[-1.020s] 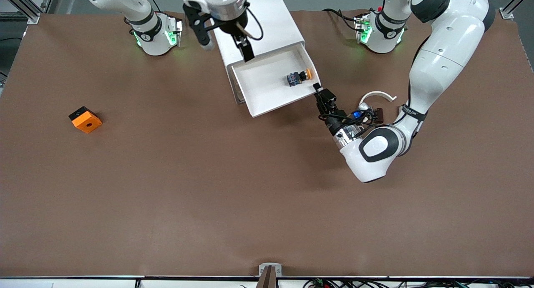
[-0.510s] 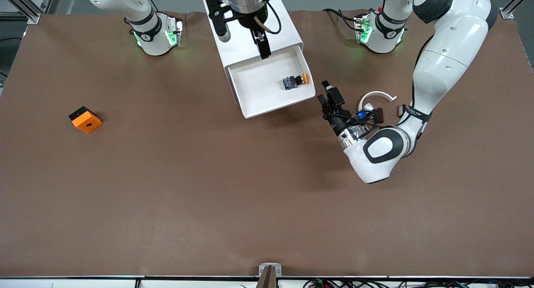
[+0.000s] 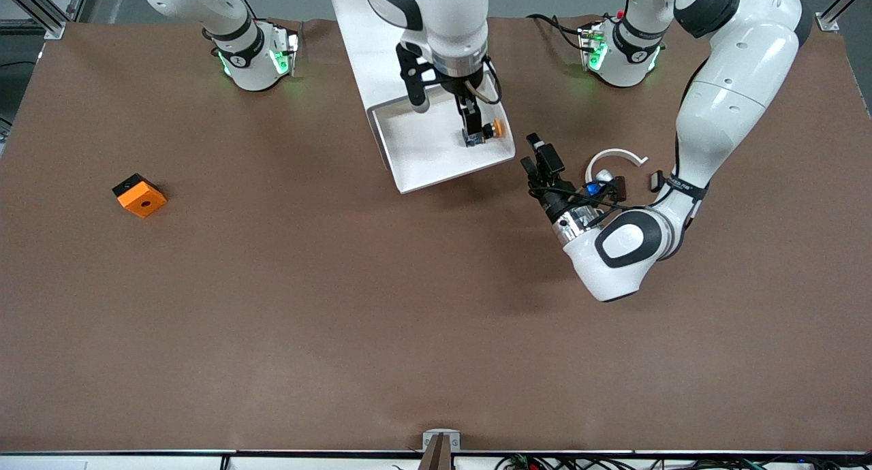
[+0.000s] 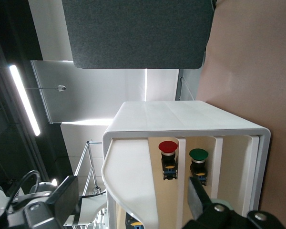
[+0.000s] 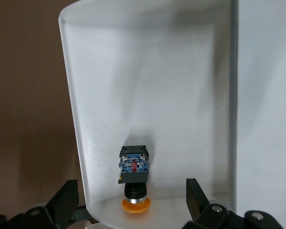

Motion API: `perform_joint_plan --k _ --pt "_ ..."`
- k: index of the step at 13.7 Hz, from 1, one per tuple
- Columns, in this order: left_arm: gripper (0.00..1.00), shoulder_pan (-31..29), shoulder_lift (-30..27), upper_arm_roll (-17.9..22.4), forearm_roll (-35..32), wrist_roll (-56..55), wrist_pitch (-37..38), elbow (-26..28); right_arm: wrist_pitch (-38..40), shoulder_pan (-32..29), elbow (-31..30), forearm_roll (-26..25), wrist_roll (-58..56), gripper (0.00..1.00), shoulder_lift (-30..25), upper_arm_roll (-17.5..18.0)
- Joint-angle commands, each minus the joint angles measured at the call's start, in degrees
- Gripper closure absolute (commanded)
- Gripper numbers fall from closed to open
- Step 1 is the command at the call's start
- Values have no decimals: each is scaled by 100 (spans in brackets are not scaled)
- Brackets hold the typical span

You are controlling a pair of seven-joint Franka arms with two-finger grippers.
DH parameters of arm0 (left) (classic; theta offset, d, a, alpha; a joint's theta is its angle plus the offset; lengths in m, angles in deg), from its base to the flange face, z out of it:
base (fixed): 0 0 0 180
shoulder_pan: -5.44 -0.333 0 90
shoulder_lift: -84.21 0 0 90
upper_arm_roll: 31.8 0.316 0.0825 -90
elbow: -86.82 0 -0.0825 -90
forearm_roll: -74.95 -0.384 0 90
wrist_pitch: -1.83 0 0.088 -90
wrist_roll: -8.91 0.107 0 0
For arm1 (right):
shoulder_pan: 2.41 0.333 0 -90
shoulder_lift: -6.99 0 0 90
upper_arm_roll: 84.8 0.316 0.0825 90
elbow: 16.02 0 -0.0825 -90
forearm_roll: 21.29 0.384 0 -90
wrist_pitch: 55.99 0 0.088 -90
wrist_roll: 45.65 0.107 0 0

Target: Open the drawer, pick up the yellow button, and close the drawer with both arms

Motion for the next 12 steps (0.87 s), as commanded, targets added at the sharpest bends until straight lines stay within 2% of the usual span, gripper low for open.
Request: perform_joint_plan --k 1,8,12 --pt "0 13 -79 7 -183 67 90 -65 111 55 324 -101 125 0 171 -86" --pt "0 31 -97 -2 -464 409 82 -135 -187 239 324 -259 151 0 689 -86" --pt "0 22 -132 -55 -763 822 64 -223 -231 301 315 -268 143 0 733 -78"
